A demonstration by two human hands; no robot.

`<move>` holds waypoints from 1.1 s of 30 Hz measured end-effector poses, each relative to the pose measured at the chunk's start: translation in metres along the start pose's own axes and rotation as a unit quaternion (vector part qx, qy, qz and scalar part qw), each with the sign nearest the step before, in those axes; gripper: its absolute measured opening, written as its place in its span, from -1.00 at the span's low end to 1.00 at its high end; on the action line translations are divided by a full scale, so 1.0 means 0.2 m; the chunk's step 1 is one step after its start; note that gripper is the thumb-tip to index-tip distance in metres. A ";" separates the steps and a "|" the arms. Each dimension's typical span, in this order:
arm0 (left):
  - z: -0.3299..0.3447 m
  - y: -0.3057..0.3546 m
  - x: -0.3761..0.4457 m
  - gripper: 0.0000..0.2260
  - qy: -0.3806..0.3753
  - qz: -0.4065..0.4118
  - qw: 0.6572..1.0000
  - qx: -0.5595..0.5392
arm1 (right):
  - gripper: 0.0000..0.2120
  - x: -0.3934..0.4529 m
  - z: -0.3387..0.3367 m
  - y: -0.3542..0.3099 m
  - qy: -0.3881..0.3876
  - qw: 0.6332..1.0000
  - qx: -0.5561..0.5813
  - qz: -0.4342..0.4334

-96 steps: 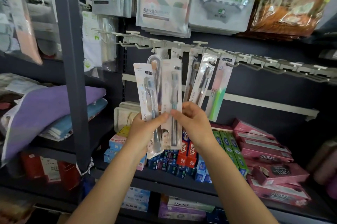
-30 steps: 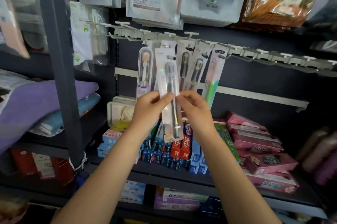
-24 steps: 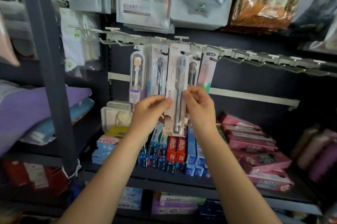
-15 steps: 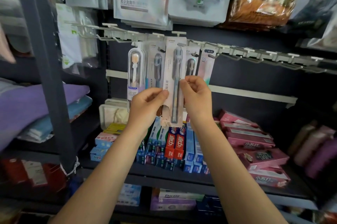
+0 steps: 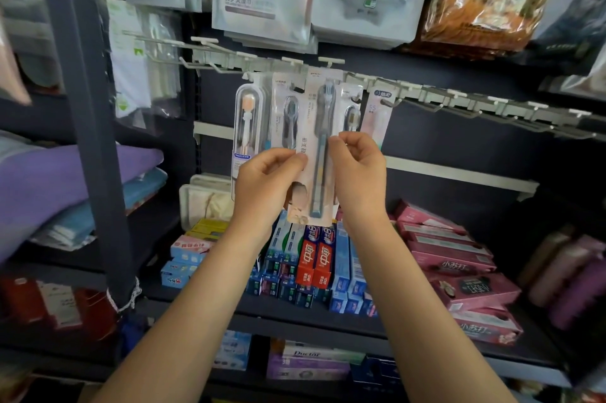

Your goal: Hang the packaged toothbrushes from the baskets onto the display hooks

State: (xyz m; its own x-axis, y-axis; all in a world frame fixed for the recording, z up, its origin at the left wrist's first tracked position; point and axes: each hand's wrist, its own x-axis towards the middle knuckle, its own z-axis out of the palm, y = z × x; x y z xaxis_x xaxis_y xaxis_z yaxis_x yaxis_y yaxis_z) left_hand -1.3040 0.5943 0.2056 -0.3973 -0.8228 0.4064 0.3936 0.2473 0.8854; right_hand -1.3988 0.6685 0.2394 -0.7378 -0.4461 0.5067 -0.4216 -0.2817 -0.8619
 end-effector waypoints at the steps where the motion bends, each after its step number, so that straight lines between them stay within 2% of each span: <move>1: 0.00 0.00 0.00 -0.89 0.002 -0.001 1.000 0.002 | -0.94 0.00 0.00 -0.01 0.001 1.000 0.003 0.001; 6: 0.01 0.00 0.02 -0.90 0.015 -0.007 1.000 0.020 | -0.89 0.03 0.01 0.00 -0.010 1.000 -0.015 0.002; 18: -0.03 -0.34 0.03 -0.87 -0.003 -0.093 0.989 0.111 | -0.70 0.00 0.00 0.34 -0.066 0.983 -0.111 0.130; 23: 0.00 -0.40 0.05 -0.82 0.026 -0.091 0.988 0.120 | -0.56 0.00 0.00 0.40 -0.057 0.979 -0.117 0.155; 27: 0.01 -0.43 0.00 -0.68 0.010 -0.121 0.975 0.188 | -0.65 -0.03 -0.06 0.44 -0.082 0.977 -0.116 0.162; 29: 0.03 -0.47 -0.11 -0.64 0.015 -0.110 0.969 0.219 | -0.72 -0.09 -0.14 0.49 -0.109 0.971 -0.134 0.166; 31: 0.07 -0.52 -0.24 -0.73 0.022 -0.070 0.970 0.231 | -0.73 -0.19 -0.27 0.56 -0.127 0.965 -0.145 0.175; 33: 0.14 -0.58 -0.37 -0.88 -0.027 -0.041 0.968 0.247 | -0.74 -0.32 -0.46 0.64 -0.121 0.961 -0.153 0.194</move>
State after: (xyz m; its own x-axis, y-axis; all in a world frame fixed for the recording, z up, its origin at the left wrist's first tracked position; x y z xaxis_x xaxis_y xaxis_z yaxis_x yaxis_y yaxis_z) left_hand -1.3440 0.6403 0.0789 -0.4588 -0.8251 0.3295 -0.0792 0.4074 0.9098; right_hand -1.4541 0.7393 0.0958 -0.7424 -0.6620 0.1031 -0.3010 0.1920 -0.9341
